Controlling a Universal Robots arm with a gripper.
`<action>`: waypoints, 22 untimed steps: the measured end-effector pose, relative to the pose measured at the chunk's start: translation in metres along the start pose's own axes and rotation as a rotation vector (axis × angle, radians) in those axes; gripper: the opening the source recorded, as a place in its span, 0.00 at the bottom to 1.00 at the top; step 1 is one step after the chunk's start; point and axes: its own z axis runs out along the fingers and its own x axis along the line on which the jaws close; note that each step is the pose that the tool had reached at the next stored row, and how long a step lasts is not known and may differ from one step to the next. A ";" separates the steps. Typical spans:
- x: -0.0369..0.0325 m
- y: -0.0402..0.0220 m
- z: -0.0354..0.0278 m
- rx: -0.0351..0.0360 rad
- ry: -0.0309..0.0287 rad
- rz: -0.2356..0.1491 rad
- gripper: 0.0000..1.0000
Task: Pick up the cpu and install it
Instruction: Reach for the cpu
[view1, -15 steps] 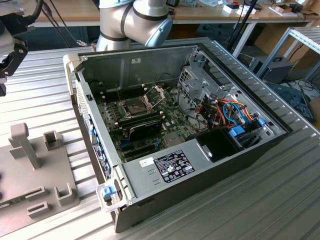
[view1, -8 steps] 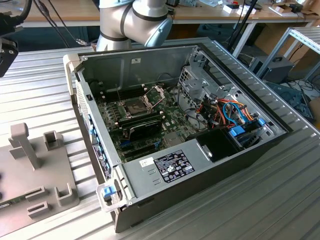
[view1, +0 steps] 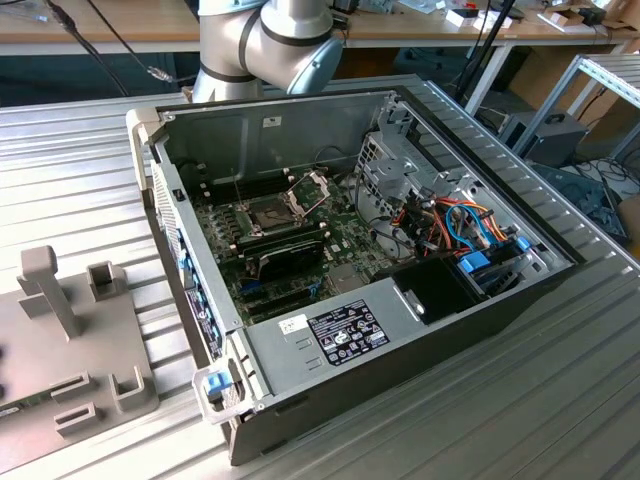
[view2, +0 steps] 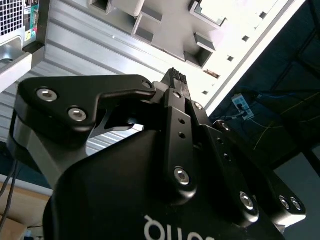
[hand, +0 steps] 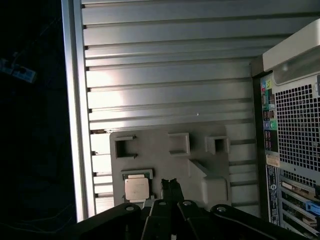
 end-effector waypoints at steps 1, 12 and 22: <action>0.0011 -0.0001 0.0000 0.0000 0.0001 0.000 0.11; 0.0158 -0.0012 -0.0003 0.0000 0.0001 0.000 0.11; 0.0267 -0.0020 -0.0005 0.0000 0.0000 0.000 0.11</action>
